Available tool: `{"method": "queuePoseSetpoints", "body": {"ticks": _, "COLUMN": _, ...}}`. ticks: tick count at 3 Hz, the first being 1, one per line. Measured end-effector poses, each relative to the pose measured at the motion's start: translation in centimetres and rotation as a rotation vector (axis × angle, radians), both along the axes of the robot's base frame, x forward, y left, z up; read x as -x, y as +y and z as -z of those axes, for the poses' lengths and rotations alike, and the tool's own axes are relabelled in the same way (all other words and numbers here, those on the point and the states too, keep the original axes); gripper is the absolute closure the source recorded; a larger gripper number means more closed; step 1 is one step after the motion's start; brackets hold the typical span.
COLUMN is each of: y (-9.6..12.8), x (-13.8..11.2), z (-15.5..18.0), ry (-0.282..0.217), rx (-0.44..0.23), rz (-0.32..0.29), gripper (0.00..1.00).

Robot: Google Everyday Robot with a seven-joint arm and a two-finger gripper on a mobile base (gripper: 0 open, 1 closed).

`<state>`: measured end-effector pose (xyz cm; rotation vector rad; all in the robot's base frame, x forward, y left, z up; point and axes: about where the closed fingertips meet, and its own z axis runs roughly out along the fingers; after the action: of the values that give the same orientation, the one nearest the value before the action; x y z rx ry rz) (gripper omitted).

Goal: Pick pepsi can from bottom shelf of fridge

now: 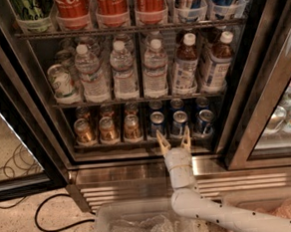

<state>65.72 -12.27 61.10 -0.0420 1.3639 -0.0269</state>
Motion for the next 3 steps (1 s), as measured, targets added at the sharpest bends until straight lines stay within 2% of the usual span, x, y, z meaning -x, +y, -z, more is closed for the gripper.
{"method": "queuePoseSetpoints", "body": {"ticks": 3, "y": -3.2, "x": -2.6, "z": 0.4, "ry": -0.006, "rx": 0.039, "rz": 0.098, "gripper": 0.29}}
